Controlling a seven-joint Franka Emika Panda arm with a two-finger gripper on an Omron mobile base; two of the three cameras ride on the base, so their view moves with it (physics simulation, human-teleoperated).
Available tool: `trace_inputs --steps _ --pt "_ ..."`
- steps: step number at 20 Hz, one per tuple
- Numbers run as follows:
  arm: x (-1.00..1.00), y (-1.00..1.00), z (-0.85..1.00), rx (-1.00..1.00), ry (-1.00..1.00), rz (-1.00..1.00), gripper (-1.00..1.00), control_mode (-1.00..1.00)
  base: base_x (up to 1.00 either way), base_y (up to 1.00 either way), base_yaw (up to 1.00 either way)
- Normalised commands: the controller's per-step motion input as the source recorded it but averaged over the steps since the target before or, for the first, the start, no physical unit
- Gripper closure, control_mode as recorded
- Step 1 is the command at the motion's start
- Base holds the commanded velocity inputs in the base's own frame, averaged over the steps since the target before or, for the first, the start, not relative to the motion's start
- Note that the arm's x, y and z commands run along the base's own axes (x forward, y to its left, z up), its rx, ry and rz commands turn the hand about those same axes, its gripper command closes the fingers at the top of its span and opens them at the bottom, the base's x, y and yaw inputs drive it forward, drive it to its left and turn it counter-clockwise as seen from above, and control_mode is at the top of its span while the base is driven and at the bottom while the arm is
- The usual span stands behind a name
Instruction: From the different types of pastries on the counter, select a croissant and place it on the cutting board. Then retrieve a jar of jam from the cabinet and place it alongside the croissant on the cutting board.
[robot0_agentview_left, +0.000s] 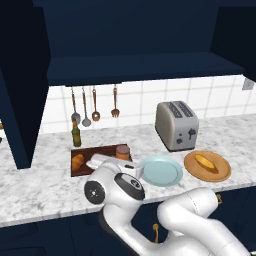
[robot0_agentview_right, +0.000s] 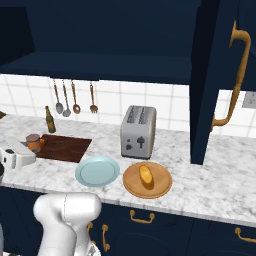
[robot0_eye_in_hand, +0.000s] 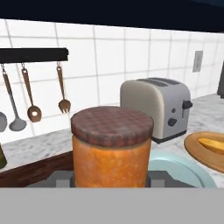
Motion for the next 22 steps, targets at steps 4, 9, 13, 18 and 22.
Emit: trace_inputs --steps 4,9,13,18,22 --pt "0.38 -0.05 -0.38 -0.04 0.00 0.03 1.00 -1.00 0.00 0.00 0.00" --pt "0.23 -0.14 -0.19 0.03 0.00 0.00 1.00 -1.00 0.00 0.00 0.00" --pt "0.64 -0.24 -0.28 0.08 0.00 0.00 1.00 -1.00 0.00 0.00 0.00" --pt "0.48 0.07 -0.04 0.01 0.01 0.00 1.00 -1.00 0.00 0.00 0.00" --pt "0.42 0.09 -0.14 0.00 0.00 0.00 1.00 -1.00 0.00 0.00 0.00"
